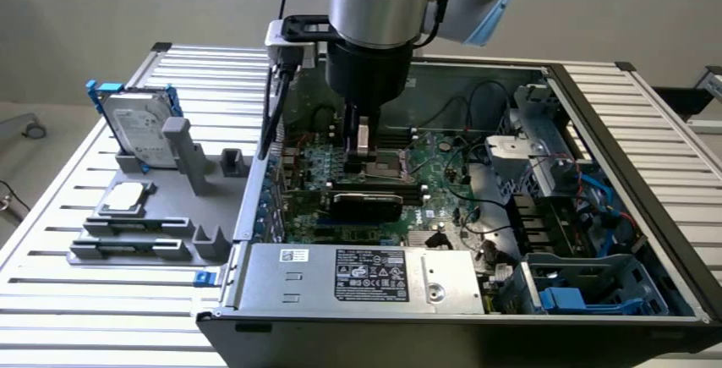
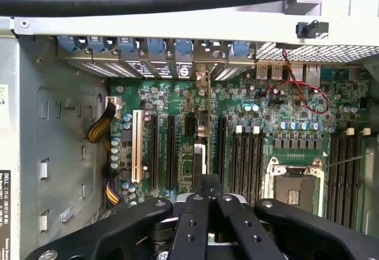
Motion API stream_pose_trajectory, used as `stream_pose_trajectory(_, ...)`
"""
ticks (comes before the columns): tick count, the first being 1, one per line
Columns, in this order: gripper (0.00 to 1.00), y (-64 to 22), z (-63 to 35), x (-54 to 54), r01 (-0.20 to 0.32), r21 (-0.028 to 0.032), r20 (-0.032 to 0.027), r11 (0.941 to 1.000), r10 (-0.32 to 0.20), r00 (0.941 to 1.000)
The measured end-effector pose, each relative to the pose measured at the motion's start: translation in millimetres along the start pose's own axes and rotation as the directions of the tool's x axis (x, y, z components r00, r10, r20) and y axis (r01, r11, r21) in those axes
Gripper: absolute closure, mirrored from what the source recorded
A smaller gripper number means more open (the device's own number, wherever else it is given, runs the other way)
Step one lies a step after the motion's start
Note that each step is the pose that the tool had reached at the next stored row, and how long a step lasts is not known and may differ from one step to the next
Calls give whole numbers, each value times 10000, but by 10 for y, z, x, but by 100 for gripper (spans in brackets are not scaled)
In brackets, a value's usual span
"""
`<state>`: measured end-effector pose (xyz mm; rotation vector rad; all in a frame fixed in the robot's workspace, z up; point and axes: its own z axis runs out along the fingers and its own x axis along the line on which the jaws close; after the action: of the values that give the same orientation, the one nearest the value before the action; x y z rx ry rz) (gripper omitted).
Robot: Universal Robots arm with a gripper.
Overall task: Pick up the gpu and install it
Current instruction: 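Insert the gpu into the slot, then press down on the gpu until it lock into place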
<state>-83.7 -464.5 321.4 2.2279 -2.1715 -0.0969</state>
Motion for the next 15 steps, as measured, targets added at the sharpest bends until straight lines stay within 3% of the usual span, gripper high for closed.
stream_pose_trajectory(11,89,-1,1,0,1,0,0,10000,-1,10000)
stream_pose_trajectory(15,89,-8,59,-14,2,1,21,10000,-2,10000)
